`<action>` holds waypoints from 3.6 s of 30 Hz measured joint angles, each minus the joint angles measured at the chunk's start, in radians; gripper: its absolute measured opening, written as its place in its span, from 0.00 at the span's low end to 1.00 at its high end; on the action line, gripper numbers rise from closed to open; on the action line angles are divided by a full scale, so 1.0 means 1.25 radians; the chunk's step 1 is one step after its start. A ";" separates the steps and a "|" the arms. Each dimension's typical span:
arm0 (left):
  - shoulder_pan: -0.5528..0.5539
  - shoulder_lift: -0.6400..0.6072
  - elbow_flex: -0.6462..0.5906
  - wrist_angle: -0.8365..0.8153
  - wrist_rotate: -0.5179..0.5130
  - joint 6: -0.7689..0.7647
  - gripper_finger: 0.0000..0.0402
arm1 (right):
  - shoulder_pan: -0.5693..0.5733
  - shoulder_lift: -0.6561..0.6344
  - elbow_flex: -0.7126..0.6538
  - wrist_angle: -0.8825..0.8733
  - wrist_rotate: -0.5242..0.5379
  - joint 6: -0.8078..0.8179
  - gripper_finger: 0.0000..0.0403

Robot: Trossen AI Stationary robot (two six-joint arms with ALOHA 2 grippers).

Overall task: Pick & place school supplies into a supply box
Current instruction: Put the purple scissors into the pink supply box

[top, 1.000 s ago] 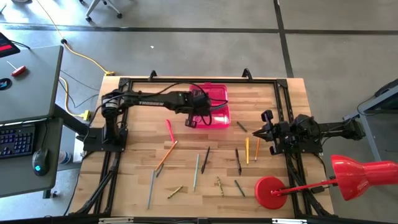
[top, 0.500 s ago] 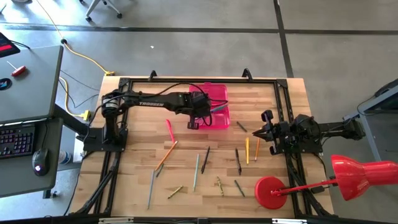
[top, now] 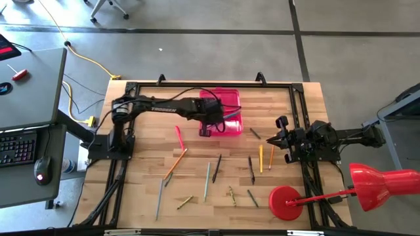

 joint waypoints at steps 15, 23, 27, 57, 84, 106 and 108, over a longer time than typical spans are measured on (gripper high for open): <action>-0.001 0.083 0.008 -0.046 -0.029 -0.005 0.09 | 0.000 0.000 0.000 -0.005 0.000 0.000 0.00; 0.000 0.077 0.093 -0.103 -0.061 -0.026 0.07 | 0.000 0.000 0.000 -0.005 0.000 0.000 0.00; 0.000 0.077 0.129 -0.160 -0.065 -0.058 0.08 | 0.000 0.000 0.000 -0.005 0.000 0.000 0.00; -0.011 0.075 0.189 -0.385 0.040 -0.014 0.07 | 0.000 0.000 0.000 -0.005 0.000 0.000 0.00; -0.010 0.075 0.076 -0.246 0.054 -0.082 0.15 | 0.000 0.000 0.000 -0.005 0.000 0.000 0.00; -0.010 0.075 0.076 -0.212 0.143 -0.083 0.31 | 0.000 0.000 0.000 -0.005 0.000 0.000 0.00; -0.011 0.075 0.076 -0.216 0.168 -0.083 0.30 | 0.000 0.000 0.000 -0.005 0.000 0.000 0.00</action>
